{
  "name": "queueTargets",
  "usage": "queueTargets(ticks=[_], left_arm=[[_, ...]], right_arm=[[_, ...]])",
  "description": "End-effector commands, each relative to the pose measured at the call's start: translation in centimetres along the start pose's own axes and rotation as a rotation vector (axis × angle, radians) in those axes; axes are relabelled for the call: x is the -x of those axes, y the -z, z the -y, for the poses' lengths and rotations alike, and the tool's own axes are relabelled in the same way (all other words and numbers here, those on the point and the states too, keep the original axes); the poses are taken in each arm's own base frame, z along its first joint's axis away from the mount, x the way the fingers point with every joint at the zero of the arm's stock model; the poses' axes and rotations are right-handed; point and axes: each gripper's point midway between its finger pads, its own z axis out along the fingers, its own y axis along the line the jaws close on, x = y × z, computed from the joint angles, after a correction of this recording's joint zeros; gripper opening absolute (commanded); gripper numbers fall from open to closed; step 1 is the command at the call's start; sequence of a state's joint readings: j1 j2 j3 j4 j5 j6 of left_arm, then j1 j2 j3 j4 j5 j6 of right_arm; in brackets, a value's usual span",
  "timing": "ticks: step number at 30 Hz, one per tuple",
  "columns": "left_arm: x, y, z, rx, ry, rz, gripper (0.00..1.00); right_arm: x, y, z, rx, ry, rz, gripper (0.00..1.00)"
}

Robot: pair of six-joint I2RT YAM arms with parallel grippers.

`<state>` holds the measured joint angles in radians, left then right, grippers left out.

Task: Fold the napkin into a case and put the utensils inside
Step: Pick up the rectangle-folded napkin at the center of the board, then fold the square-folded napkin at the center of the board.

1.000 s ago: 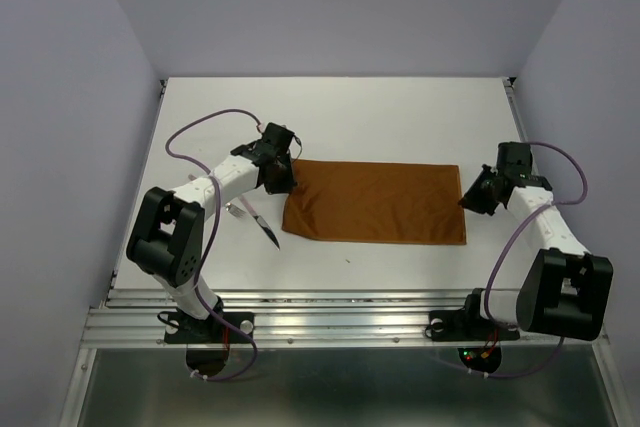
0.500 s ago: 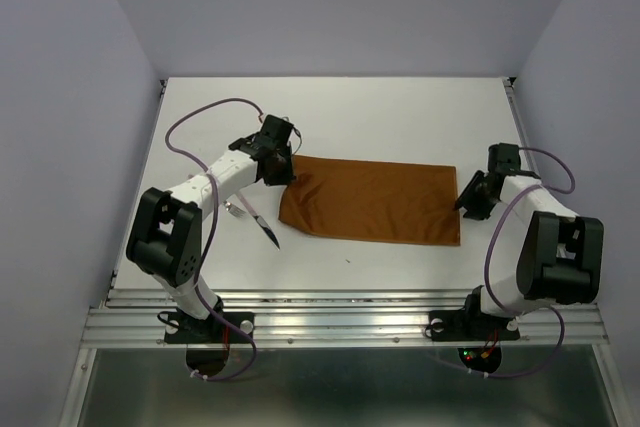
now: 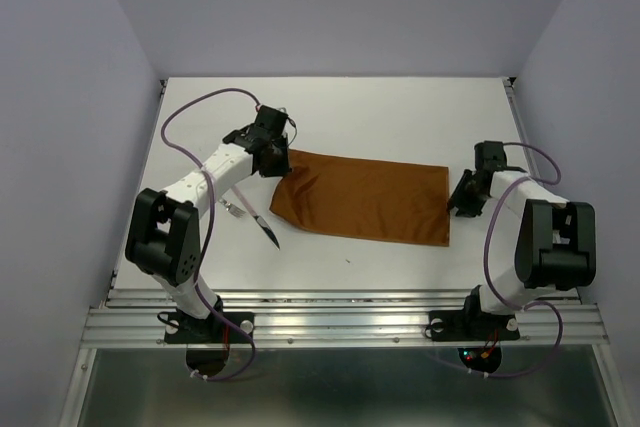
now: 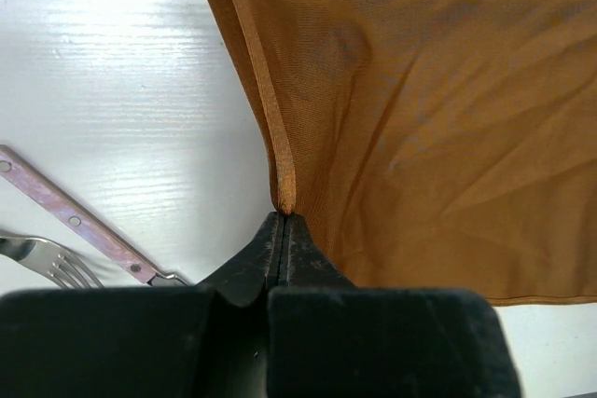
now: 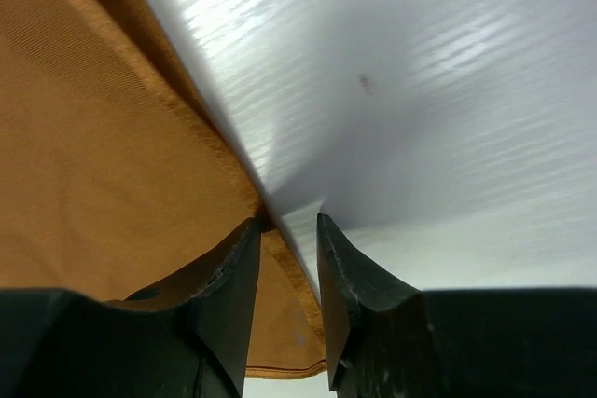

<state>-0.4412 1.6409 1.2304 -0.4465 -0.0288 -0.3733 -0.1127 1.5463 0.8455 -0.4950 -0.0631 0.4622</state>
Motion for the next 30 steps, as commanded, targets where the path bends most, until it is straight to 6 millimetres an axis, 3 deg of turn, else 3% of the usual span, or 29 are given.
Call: queueTargets(ticks=[1,8,14,23,30], left_arm=[[2.2,1.6,0.7,-0.023,-0.032,0.044,0.0],[4.0,3.4,2.0,-0.063,-0.042,0.079,0.0],[4.2,4.4,4.7,-0.139,-0.052,0.077,0.0],[3.0,5.1,10.2,-0.234,-0.068,0.057,0.0],[1.8,5.4,15.5,-0.309,-0.098,0.036,0.0]], right_arm=[[-0.4,-0.4,-2.8,0.073,0.064,0.007,0.36],[-1.8,-0.4,-4.6,0.107,0.078,0.002,0.26],[-3.0,-0.6,-6.4,0.136,0.091,-0.007,0.17],[-4.4,-0.7,-10.0,0.19,0.107,-0.011,0.13],[-5.5,-1.1,-12.1,0.216,0.122,-0.028,0.13]])
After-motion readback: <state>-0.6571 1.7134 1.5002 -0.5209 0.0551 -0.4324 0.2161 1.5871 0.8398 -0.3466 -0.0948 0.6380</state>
